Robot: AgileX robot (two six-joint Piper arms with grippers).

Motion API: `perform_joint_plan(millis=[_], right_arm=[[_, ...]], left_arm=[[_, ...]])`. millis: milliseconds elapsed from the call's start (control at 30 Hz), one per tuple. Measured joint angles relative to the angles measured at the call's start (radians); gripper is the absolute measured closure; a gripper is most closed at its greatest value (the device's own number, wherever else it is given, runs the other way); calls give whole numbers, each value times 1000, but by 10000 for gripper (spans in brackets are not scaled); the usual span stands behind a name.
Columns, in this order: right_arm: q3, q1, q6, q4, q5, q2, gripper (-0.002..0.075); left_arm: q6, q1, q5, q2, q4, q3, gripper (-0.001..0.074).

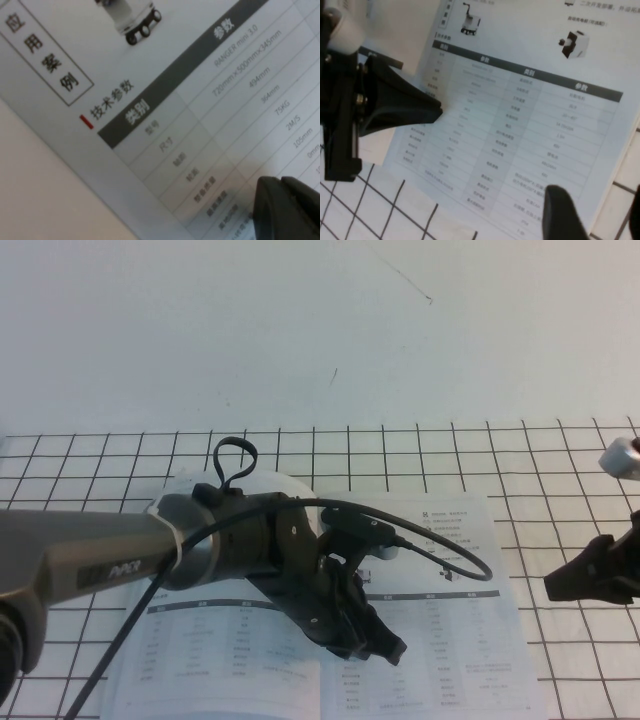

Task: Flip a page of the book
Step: Open the closed book

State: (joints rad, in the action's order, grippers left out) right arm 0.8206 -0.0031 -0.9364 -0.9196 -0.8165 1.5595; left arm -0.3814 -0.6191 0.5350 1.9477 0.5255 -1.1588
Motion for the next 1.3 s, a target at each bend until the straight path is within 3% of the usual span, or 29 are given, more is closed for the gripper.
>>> perform_joint_plan(millis=[467,667,1300], right_arm=[[5,124,-41,-17,152,158,384],[8,128,-51,-32,245,190,383],[8,128,-223,-232,248,295,382]], left_arm=[[-18,0,4,7,6,-8,738],[-18,0,6,7,6,-8,738],[-22,0,6,7,6,-8,738]])
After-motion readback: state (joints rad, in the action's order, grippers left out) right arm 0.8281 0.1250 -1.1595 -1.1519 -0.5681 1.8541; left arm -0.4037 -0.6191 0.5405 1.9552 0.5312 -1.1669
